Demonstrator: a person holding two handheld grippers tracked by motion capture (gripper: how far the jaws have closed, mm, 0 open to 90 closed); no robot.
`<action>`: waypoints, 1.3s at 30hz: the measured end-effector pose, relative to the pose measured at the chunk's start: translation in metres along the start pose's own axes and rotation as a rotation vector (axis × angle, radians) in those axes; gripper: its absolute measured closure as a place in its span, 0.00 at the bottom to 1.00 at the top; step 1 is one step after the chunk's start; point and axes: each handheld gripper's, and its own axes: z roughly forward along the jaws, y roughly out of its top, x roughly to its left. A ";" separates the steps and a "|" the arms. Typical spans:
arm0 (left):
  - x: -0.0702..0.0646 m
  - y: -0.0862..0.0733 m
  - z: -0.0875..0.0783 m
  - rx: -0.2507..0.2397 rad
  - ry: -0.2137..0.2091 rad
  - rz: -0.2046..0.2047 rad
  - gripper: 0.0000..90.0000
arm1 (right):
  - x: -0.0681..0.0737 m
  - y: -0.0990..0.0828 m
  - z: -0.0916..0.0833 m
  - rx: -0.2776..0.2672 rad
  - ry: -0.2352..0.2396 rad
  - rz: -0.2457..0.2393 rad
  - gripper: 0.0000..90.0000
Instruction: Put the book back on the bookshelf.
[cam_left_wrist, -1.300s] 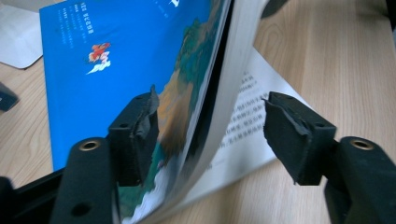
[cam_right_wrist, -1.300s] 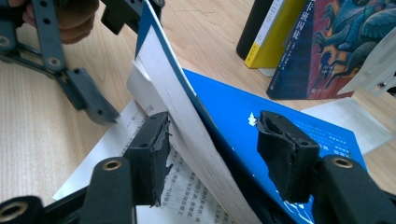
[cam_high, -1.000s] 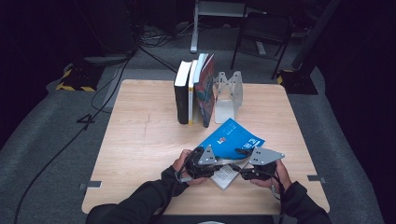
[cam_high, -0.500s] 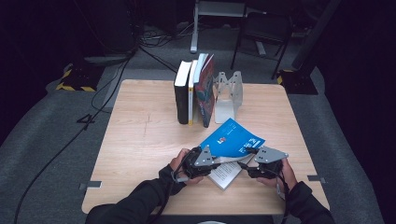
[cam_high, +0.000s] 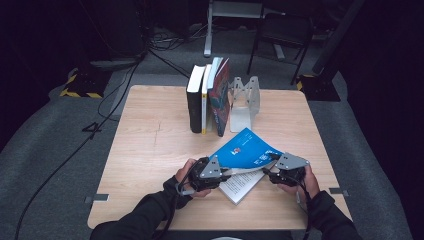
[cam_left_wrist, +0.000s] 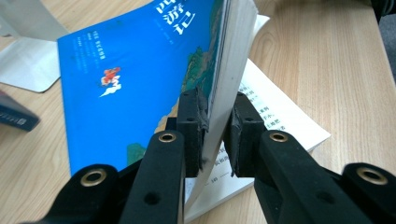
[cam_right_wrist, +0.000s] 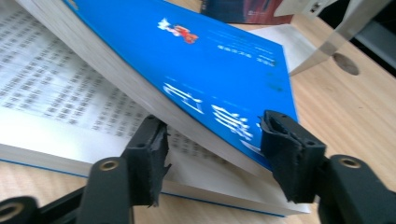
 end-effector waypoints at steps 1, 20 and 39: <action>0.001 -0.002 -0.004 0.000 -0.004 0.005 0.87 | 0.000 0.000 0.000 0.000 0.000 -0.010 0.51; 0.005 -0.013 -0.030 -0.029 0.044 -0.033 0.44 | 0.018 0.012 -0.005 0.024 -0.015 -0.187 0.76; 0.009 -0.014 -0.040 -0.026 0.173 -0.046 0.31 | 0.046 0.034 -0.009 -0.012 0.065 -0.224 0.86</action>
